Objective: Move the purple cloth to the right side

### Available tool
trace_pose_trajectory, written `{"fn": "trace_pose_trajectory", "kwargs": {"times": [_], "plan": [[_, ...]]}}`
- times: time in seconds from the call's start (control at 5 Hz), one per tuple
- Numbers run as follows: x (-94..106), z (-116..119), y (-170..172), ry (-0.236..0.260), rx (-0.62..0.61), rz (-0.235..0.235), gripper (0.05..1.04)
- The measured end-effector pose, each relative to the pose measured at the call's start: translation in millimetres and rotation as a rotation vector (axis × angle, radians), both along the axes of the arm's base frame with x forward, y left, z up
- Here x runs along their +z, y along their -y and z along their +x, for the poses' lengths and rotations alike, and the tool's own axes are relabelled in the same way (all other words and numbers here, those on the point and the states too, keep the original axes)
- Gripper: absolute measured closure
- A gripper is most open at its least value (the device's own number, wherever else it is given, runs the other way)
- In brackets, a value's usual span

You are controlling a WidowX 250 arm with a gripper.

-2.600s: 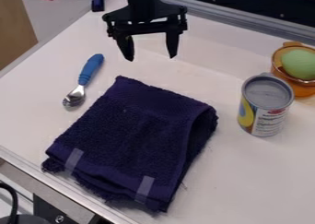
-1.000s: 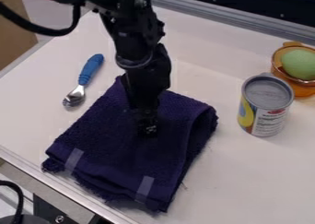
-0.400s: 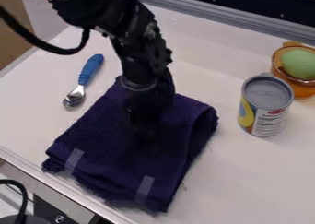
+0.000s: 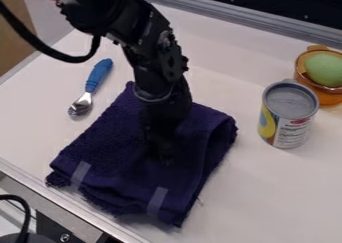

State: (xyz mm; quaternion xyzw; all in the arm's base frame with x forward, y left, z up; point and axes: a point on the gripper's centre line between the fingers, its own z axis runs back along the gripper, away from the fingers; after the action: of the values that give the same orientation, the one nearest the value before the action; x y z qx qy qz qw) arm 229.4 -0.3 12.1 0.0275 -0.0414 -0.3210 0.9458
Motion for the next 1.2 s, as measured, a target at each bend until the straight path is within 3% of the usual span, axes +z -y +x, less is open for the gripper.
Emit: {"fn": "trace_pose_trajectory", "kwargs": {"times": [0.2, 0.4, 0.8, 1.2], "plan": [[0.2, 3.8, 1.4, -0.012, 0.249, -0.023, 1.029], [2.9, 5.2, 7.4, -0.005, 0.489, -0.088, 1.029], [7.6, 3.1, 9.2, 0.012, 0.912, -0.052, 1.029], [15.3, 11.8, -4.7, 0.078, 1.332, -0.053, 1.029]]}}
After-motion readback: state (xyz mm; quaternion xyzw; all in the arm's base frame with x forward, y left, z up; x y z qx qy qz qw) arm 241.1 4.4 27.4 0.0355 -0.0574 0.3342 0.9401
